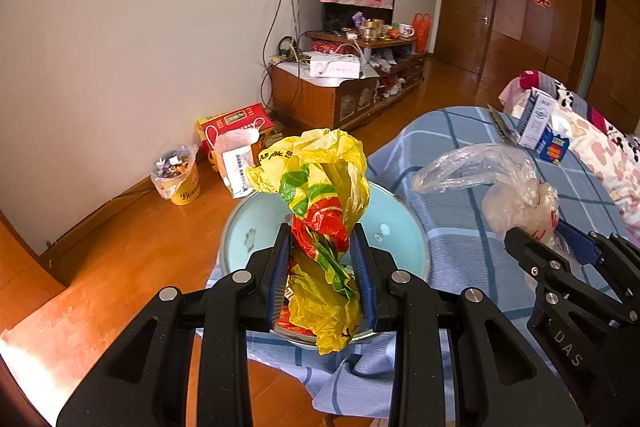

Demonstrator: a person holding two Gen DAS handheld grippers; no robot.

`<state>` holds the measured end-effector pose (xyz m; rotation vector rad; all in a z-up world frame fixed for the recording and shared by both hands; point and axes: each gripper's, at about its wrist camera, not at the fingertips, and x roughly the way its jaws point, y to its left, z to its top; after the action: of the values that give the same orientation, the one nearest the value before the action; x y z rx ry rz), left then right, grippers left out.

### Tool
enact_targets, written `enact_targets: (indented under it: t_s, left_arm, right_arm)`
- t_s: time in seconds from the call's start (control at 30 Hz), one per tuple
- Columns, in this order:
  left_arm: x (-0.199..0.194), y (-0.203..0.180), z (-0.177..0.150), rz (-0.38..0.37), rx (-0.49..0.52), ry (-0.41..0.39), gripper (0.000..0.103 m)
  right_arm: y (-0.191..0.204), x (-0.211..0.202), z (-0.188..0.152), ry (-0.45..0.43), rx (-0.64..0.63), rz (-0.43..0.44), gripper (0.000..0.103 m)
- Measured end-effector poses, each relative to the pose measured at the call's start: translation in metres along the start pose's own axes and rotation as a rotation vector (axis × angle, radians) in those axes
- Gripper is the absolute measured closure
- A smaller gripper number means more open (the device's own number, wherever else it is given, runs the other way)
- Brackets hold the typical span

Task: Collect trash
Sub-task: 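Carry the yellow bag and clear bag over the light-blue bucket with both tools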

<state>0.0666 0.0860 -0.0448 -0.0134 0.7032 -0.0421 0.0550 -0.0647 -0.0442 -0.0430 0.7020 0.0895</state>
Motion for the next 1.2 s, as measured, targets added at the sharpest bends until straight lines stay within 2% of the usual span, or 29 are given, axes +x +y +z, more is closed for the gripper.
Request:
enact_targets:
  t_s: [1.2]
  left_arm:
    - [0.035, 0.010, -0.002, 0.030, -0.030, 0.062, 0.073]
  right_arm:
    - [0.016, 0.045, 0.010, 0.073, 0.013, 0.065, 0.066]
